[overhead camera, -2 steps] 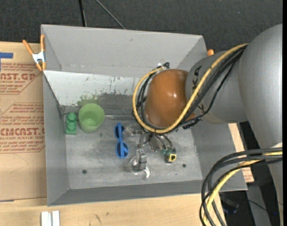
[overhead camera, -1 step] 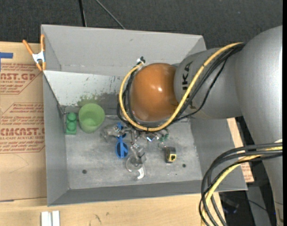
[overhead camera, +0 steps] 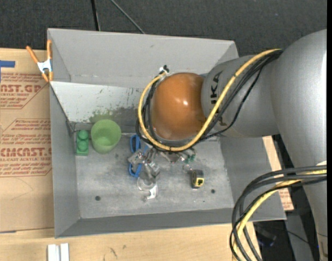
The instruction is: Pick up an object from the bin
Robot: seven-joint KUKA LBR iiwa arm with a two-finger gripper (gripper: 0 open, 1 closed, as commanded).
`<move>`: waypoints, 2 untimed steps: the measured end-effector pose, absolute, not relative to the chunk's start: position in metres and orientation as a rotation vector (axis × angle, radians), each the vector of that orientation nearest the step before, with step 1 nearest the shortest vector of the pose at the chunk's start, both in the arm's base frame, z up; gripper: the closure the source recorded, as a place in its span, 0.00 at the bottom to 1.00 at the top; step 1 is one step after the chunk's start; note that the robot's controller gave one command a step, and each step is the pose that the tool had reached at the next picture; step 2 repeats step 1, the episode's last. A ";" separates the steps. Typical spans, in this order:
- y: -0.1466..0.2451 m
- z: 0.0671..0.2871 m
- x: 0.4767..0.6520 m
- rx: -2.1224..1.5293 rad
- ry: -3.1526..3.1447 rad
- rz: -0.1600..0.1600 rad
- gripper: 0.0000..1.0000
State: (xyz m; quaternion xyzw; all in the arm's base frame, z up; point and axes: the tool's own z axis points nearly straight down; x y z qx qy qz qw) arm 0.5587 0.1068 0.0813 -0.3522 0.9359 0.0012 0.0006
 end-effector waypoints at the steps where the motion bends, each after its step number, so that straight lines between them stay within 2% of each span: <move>1: 0.108 0.267 0.557 -1.221 2.882 -0.003 1.00; 2: 0.108 0.267 0.557 -1.221 2.882 -0.003 1.00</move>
Offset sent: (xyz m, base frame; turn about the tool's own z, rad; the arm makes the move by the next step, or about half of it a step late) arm -0.0038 -0.0001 0.1806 -0.0820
